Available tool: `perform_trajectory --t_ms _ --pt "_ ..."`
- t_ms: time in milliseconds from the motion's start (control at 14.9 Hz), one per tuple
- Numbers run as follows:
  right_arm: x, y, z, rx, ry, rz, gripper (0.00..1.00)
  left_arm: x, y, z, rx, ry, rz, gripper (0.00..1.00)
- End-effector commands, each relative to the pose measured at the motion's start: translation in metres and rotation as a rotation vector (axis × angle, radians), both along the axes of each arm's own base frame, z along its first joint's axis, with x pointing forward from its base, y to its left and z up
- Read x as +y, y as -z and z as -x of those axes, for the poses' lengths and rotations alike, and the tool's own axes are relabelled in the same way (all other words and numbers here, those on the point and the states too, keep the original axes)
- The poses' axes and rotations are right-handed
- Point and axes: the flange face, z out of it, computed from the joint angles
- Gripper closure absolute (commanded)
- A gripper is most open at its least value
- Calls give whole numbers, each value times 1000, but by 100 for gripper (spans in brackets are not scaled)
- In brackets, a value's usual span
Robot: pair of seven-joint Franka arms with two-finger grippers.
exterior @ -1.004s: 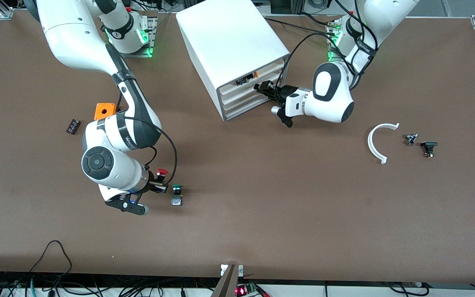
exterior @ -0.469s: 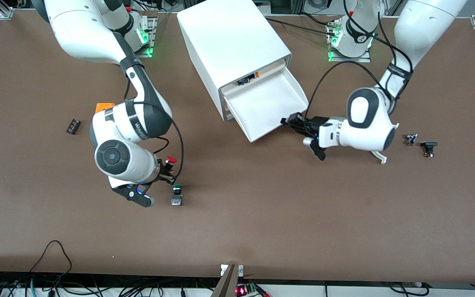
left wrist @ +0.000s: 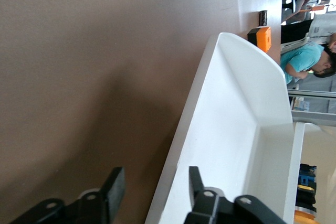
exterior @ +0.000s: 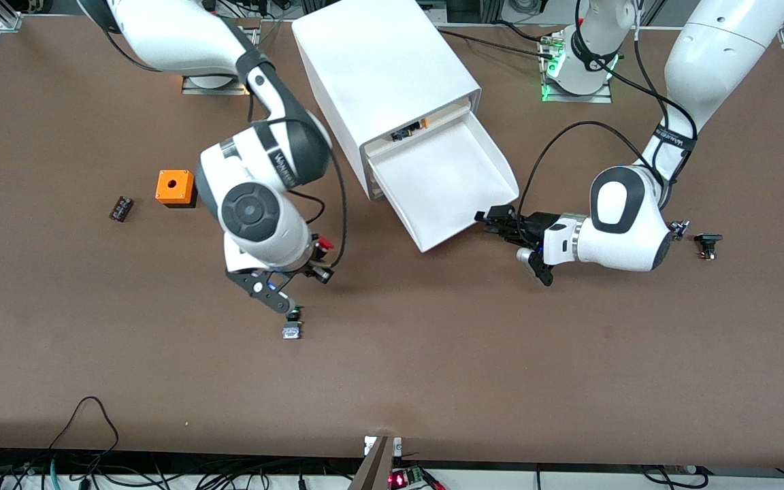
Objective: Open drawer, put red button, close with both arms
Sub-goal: 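Pull the cabinet drawer open with the left gripper, then carry the red button over the open drawer with the right gripper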
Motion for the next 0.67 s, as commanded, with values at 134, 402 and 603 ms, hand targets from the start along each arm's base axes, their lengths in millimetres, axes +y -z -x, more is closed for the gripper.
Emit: perform_trajectory --t_ms 134,402,603 --pt "69 -26 50 -90 79 62 100 34 -83 -30 7 51 -167 0" --pt "121 -29 90 -182 109 97 100 77 -140 -61 -54 37 -388 0" --pt "152 -33 113 -221 176 56 100 106 -174 -76 -124 -26 -601 0"
